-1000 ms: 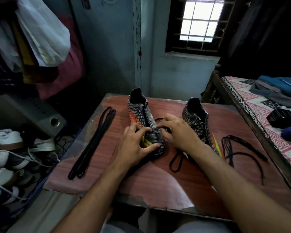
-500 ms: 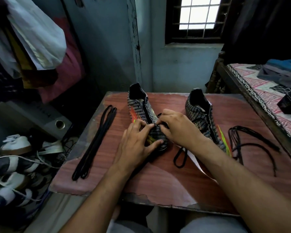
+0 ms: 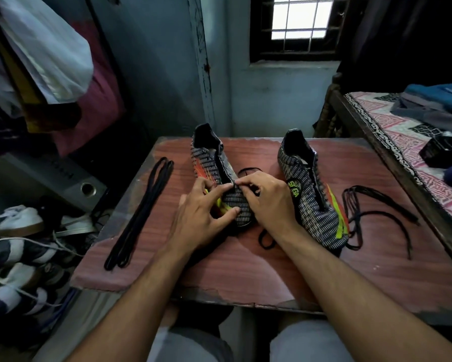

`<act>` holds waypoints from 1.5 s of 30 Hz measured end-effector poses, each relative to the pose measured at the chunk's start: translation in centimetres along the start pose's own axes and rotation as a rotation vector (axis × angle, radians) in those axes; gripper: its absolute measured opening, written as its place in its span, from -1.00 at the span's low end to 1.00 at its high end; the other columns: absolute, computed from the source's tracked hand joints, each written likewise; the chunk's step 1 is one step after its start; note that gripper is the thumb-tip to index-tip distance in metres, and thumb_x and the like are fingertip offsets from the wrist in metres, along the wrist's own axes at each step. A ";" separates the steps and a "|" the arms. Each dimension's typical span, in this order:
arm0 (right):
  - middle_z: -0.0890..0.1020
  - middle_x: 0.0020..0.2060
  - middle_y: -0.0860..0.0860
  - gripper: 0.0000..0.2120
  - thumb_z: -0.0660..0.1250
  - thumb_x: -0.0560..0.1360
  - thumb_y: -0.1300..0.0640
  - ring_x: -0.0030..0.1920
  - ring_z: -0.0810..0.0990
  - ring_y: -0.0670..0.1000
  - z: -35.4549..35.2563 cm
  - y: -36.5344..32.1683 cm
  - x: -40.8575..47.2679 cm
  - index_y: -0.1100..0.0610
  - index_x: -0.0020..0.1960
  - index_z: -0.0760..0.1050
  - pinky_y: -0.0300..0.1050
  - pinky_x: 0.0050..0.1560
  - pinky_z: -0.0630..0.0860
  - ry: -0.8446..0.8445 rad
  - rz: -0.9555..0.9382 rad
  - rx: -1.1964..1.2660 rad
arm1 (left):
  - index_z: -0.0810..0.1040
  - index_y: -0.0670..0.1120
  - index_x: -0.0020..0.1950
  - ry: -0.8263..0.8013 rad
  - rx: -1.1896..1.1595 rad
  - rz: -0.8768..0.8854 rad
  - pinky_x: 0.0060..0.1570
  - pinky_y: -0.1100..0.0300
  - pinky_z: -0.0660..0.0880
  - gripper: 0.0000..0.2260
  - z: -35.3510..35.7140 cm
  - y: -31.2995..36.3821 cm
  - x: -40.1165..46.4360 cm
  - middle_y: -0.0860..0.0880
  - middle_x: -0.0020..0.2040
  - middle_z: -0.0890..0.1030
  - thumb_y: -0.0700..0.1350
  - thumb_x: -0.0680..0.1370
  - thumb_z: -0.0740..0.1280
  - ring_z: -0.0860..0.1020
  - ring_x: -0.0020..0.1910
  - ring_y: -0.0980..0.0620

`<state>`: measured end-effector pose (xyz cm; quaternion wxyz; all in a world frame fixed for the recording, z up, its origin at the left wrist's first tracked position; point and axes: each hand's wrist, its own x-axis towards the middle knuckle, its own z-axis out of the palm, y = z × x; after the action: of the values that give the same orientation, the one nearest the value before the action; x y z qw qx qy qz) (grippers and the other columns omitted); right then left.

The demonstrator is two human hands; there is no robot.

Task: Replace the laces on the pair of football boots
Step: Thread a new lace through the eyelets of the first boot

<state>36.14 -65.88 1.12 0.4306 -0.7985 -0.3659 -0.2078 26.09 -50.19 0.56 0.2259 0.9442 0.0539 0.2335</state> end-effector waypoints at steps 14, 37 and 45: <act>0.61 -0.05 -0.14 -0.85 0.43 0.54 0.21 -0.07 0.61 -0.13 -0.2 -0.3 -0.1 0.02 0.04 0.70 -0.21 -0.06 0.55 -0.079 -0.047 -0.011 | 0.52 0.15 0.19 -0.080 -0.159 -0.151 0.06 0.01 0.47 -0.81 -0.1 0.6 0.7 0.12 0.05 0.43 0.16 0.68 0.20 0.54 0.06 0.03; 0.63 0.02 -0.14 -0.76 0.35 0.50 0.01 0.09 0.52 0.00 0.7 -0.3 -0.1 -0.03 0.11 0.68 -0.11 0.11 0.26 -0.036 -0.187 -0.127 | 0.48 0.04 0.05 0.214 -0.127 -0.016 -0.19 0.01 0.52 -0.81 0.6 0.5 0.7 0.10 -0.05 0.61 0.12 0.63 0.18 0.57 -0.12 0.03; 0.63 0.01 -0.12 -0.72 0.27 0.56 -0.06 0.02 0.52 0.01 0.8 0.3 0.0 -0.01 0.11 0.70 -0.08 0.05 0.34 -0.093 -0.203 -0.129 | 0.35 0.04 0.07 0.172 -0.392 -0.036 -0.24 -0.01 0.48 -0.91 -0.1 0.6 0.5 0.08 -0.23 0.49 0.00 0.71 0.09 0.49 -0.34 0.14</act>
<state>36.34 -65.29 0.48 0.3380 -0.7921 -0.4501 -0.2362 26.51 -50.58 1.15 0.4037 0.8578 0.0436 0.3152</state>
